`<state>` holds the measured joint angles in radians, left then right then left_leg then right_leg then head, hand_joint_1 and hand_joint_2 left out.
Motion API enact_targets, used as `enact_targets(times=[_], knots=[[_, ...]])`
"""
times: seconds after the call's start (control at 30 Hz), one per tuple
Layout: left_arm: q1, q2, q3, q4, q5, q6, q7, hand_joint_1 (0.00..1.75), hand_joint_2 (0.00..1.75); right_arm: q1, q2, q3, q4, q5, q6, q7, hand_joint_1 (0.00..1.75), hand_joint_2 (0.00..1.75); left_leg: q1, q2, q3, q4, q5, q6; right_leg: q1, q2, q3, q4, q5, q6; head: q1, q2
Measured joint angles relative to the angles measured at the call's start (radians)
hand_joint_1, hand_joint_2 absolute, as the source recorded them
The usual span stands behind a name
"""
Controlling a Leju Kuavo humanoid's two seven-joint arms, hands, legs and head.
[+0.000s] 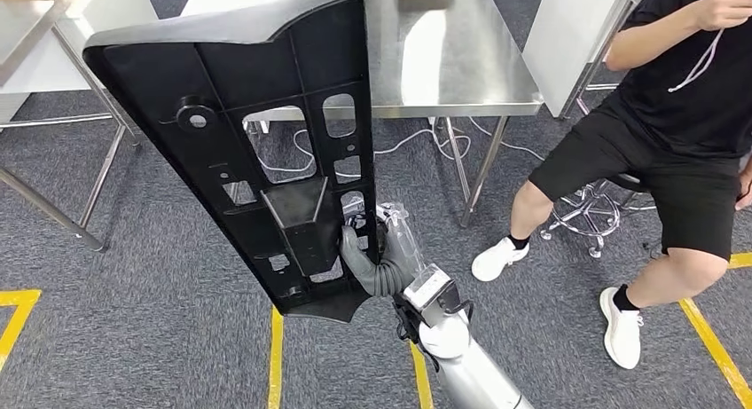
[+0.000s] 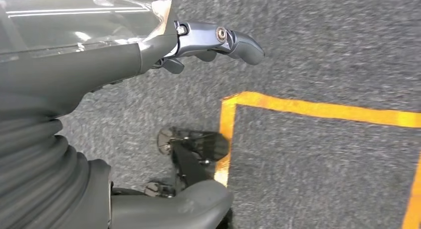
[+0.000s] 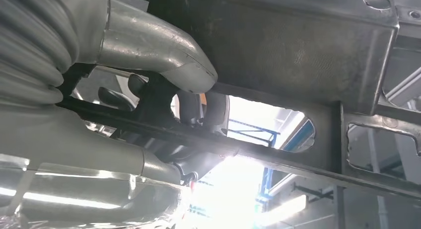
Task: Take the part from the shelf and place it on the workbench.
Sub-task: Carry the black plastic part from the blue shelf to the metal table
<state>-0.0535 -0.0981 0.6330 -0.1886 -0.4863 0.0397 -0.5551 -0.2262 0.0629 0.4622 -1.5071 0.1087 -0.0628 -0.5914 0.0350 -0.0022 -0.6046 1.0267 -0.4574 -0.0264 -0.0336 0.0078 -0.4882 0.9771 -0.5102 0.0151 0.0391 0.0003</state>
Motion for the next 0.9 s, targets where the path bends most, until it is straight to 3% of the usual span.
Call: enact_targets(times=[0.03, 0.1, 0.17, 0.2, 0.3, 0.33, 0.37, 0.4, 0.47, 0.5, 0.57, 0.63, 0.73, 0.8, 0.9], knots=[[0.000, -0.001, 0.000, 0.000, 0.000, 0.000, 0.000, 0.00, 1.75, -0.001, 0.001, 0.000, 0.000, 0.000, 0.000, 0.000, 1.73, 1.75, -0.003, 0.000, 0.003, -0.007, -0.006, 0.007, 0.003, 0.000, 0.002, -0.003, -0.005, 0.008, -0.001, 0.000], [0.002, -0.001, 0.000, 0.000, -0.001, -0.001, -0.001, 0.00, 1.75, -0.002, 0.001, 0.000, 0.000, 0.000, 0.001, 0.000, 1.73, 1.75, -0.009, 0.002, 0.009, -0.009, -0.013, 0.034, 0.009, 0.000, 0.011, -0.003, -0.010, 0.024, -0.002, 0.000], [0.003, -0.001, 0.000, -0.001, -0.001, -0.001, -0.002, 0.00, 1.75, -0.004, 0.001, 0.000, 0.000, 0.000, 0.001, 0.000, 1.73, 1.75, -0.012, -0.001, 0.027, -0.013, -0.017, 0.055, 0.010, -0.003, 0.005, 0.028, -0.022, 0.033, 0.003, 0.000], [0.001, -0.001, 0.001, -0.001, -0.001, -0.001, -0.002, 0.00, 1.75, -0.005, 0.001, 0.000, -0.001, 0.000, 0.001, -0.001, 1.73, 1.75, -0.015, -0.002, 0.037, -0.014, -0.020, 0.063, 0.010, -0.004, -0.020, 0.072, -0.039, 0.029, 0.005, 0.000], [-0.001, -0.001, 0.001, -0.001, -0.001, 0.000, -0.003, 0.00, 1.75, -0.006, -0.001, 0.001, -0.001, 0.000, 0.001, 0.000, 1.73, 1.75, -0.024, -0.005, 0.052, -0.015, -0.038, 0.078, 0.013, -0.006, -0.155, 0.282, -0.104, 0.012, 0.009, 0.000], [0.000, -0.001, 0.001, -0.001, -0.001, 0.000, -0.003, 0.00, 1.75, -0.005, -0.002, 0.001, 0.000, 0.000, 0.001, 0.000, 1.73, 1.75, -0.028, -0.006, 0.058, -0.015, -0.043, 0.081, 0.016, -0.006, -0.191, 0.327, -0.113, 0.010, 0.009, 0.000], [0.001, -0.001, 0.001, -0.001, -0.002, 0.000, -0.003, 0.00, 1.75, -0.005, -0.003, 0.001, 0.000, 0.000, 0.001, 0.000, 1.73, 1.75, -0.032, -0.007, 0.066, -0.015, -0.050, 0.082, 0.020, -0.006, -0.211, 0.337, -0.105, 0.010, 0.009, 0.000], [0.002, -0.001, 0.001, -0.001, -0.002, -0.001, -0.003, 0.00, 1.75, -0.005, -0.004, 0.001, 0.000, -0.001, 0.001, 0.000, 1.73, 1.75, -0.037, -0.008, 0.077, -0.015, -0.057, 0.084, 0.026, -0.006, -0.214, 0.313, -0.079, 0.011, 0.009, 0.000], [0.001, -0.001, 0.001, -0.001, -0.004, -0.001, -0.004, 0.00, 1.75, -0.006, -0.004, 0.001, 0.000, -0.001, 0.001, 0.000, 1.73, 1.75, -0.046, -0.011, 0.102, -0.015, -0.075, 0.086, 0.040, -0.006, -0.190, 0.199, 0.003, 0.009, 0.009, 0.000], [0.001, -0.002, 0.001, -0.001, -0.005, -0.002, -0.004, 0.00, 1.75, -0.007, -0.004, 0.001, 0.000, -0.001, 0.001, 0.000, 1.73, 1.75, -0.050, -0.012, 0.111, -0.016, -0.084, 0.086, 0.048, -0.006, -0.174, 0.138, 0.043, 0.002, 0.009, 0.000], [-0.001, -0.003, 0.001, -0.001, -0.006, -0.003, -0.005, 0.00, 1.75, -0.008, -0.006, 0.001, 0.000, -0.001, 0.001, 0.000, 1.73, 1.75, -0.055, -0.014, 0.124, -0.018, -0.102, 0.082, 0.060, -0.007, -0.150, 0.066, 0.070, -0.022, 0.009, 0.000], [-0.002, -0.003, 0.001, -0.001, -0.006, -0.004, -0.006, 0.00, 1.75, -0.009, -0.006, 0.000, 0.001, -0.002, 0.000, 0.001, 1.73, 1.75, -0.057, -0.013, 0.137, -0.016, -0.110, 0.075, 0.059, -0.007, -0.139, 0.052, 0.062, -0.037, 0.008, 0.000], [-0.003, -0.002, 0.001, -0.001, -0.007, -0.004, -0.007, 0.00, 1.75, -0.011, -0.005, 0.000, 0.000, -0.003, -0.004, -0.001, 1.73, 1.75, -0.053, -0.007, 0.136, 0.007, -0.112, 0.065, 0.044, -0.003, -0.112, 0.033, 0.066, -0.044, 0.008, 0.000], [-0.005, -0.001, 0.001, -0.001, -0.007, -0.004, -0.008, 0.00, 1.75, -0.014, -0.002, 0.000, -0.001, -0.006, -0.011, -0.002, 1.73, 1.75, -0.047, -0.006, 0.084, 0.095, -0.130, 0.051, 0.036, -0.004, -0.086, 0.021, 0.060, -0.051, 0.007, 0.000], [-0.004, 0.000, 0.002, -0.001, -0.008, -0.002, -0.009, 0.00, 1.75, -0.016, 0.000, 0.000, -0.001, -0.009, -0.018, -0.003, 1.73, 1.75, -0.030, -0.005, -0.045, 0.255, -0.188, 0.026, 0.031, -0.002, -0.059, 0.017, 0.040, -0.057, 0.007, 0.000]])
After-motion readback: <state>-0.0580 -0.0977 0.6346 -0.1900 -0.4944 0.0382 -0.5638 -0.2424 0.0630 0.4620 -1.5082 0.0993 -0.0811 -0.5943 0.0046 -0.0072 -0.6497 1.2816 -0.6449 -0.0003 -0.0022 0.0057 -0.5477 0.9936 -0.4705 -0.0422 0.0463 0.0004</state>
